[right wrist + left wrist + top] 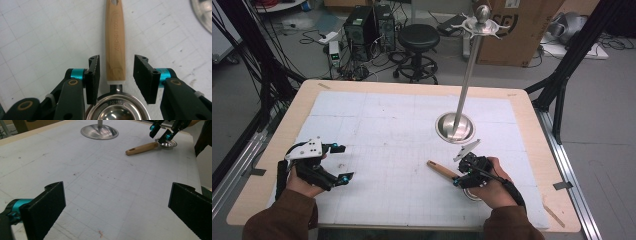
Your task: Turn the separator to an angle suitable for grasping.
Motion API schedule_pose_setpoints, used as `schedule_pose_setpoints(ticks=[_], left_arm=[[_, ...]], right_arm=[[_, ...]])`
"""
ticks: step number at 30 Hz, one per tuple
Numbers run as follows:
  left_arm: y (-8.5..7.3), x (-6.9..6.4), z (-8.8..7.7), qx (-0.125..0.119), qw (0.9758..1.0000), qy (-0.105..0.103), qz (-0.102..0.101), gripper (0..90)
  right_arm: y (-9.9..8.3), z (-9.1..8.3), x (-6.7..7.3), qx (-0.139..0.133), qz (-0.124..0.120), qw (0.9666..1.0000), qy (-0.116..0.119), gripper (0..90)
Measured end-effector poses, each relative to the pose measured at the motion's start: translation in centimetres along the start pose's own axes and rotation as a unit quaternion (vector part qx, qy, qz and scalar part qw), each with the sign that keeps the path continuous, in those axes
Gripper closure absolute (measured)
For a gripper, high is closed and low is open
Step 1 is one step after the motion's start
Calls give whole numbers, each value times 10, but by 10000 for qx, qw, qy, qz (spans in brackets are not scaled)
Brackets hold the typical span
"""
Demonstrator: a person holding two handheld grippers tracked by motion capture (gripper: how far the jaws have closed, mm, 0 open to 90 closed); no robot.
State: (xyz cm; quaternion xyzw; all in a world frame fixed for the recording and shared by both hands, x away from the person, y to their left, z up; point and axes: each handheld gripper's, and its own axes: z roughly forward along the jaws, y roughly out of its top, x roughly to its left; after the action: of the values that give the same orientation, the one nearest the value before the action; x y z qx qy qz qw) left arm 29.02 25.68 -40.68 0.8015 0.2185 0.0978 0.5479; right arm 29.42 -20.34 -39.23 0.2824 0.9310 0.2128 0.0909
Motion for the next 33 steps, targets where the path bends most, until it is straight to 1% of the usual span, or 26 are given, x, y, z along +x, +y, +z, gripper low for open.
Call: schedule_pose_setpoints(ticks=[1, 5, 8, 9, 12, 17, 22, 24, 27, 28, 31, 32, 33], left_arm=[[0, 0, 0, -10, 10000, 6, -6, 16], [0, 0, -1, -44, 10000, 6, -5, 16], [0, 1, -1, -39, 10000, 9, -2, 16], [0, 1, -1, -35, 10000, 4, 6, 16], [0, 2, -1, -49, 10000, -7, -22, 17], [0, 4, -1, -116, 9999, -42, -52, 16], [0, 5, 0, -122, 9999, -65, -63, 17], [0, 5, 0, -121, 9999, -63, -61, 17], [1, 4, 0, -124, 9999, -75, -26, 16], [1, 3, 0, -121, 9999, -62, -1, 16], [0, 3, 0, -117, 9999, -60, -24, 16], [0, 3, 0, -109, 9999, -61, -18, 16], [0, 3, 1, -99, 9999, -72, -28, 16]], right_arm=[[0, -1, 0, -43, -32, 10000, -21, 559], [-2, -7, 1, -199, 57, 9998, 12, 536], [-5, -12, -2, -345, 179, 9992, 76, 503], [-6, -13, -2, -402, 201, 9990, 48, 491], [-10, -19, -5, -663, 298, 9972, 153, 475], [-14, -24, -8, -1021, 331, 9941, 145, 461], [-17, -27, -9, -1106, 457, 9926, 188, 434], [-18, -28, -10, -1237, 437, 9912, 200, 414], [-20, -30, -10, -1368, 548, 9887, 267, 393], [-20, -30, -11, -1408, 524, 9883, 275, 391], [-20, -30, -10, -1376, 476, 9889, 299, 389], [-20, -30, -10, -1387, 423, 9890, 285, 384], [-20, -30, -10, -1389, 426, 9890, 272, 381]])
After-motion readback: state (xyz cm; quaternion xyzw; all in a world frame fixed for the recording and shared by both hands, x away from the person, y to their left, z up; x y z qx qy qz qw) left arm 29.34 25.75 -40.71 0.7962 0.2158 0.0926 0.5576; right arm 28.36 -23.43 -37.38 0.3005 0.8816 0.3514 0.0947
